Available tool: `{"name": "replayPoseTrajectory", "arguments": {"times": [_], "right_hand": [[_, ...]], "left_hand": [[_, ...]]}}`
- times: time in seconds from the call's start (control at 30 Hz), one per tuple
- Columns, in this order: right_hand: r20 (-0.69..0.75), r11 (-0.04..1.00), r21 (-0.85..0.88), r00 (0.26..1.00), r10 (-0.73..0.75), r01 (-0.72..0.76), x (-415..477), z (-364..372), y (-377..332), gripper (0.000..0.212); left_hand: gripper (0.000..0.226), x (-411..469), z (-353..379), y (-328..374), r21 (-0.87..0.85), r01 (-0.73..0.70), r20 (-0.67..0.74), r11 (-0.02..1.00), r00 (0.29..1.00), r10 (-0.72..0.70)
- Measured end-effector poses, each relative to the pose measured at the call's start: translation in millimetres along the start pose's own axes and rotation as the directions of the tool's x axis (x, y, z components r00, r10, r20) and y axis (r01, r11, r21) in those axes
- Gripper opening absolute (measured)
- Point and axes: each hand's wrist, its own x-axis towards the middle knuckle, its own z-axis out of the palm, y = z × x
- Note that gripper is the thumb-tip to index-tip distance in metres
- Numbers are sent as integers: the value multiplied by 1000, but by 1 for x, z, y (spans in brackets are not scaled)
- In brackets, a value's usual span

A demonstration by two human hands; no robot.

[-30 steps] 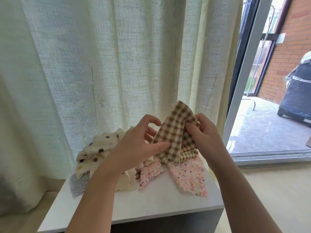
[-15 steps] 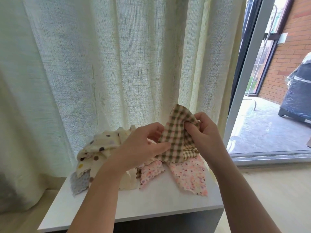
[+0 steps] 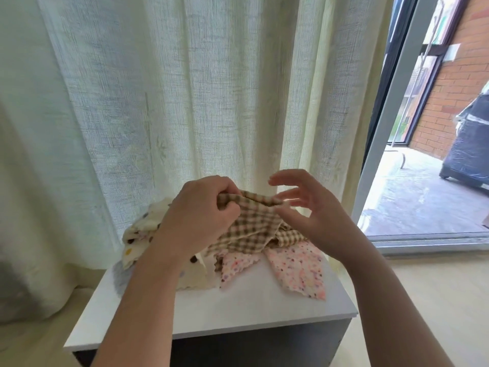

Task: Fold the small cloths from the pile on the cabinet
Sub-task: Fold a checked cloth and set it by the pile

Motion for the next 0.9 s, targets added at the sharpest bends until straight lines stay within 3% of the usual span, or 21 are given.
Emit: {"name": "replayPoseTrajectory", "arguments": {"times": [0.17, 0.37, 0.47, 0.6, 0.73, 0.9], "right_hand": [[100, 988, -151, 995, 7, 8, 0, 6, 5, 15], [221, 978, -187, 966, 137, -96, -1, 3, 5, 12], [220, 956, -261, 956, 193, -133, -1, 1, 10, 33], [81, 986, -88, 986, 145, -138, -1, 2, 10, 33], [16, 984, 50, 986, 168, -169, 1, 2, 12, 15], [10, 925, -322, 977, 215, -200, -1, 5, 20, 19]], "left_hand": [[16, -2, -2, 4, 6, -47, 26, 999, 999, 47], [16, -3, -6, 4, -6, -42, 30, 999, 999, 42], [17, -3, -6, 0, 2, -30, 75, 1000, 997, 30], [19, 0, -1, -5, -31, 2, 68, 1000, 998, 0], [19, 1, 1, -6, -120, 1, 35, 993, 999, 4], [25, 1, 5, -9, -81, -65, 17, 995, 998, 67]]}}
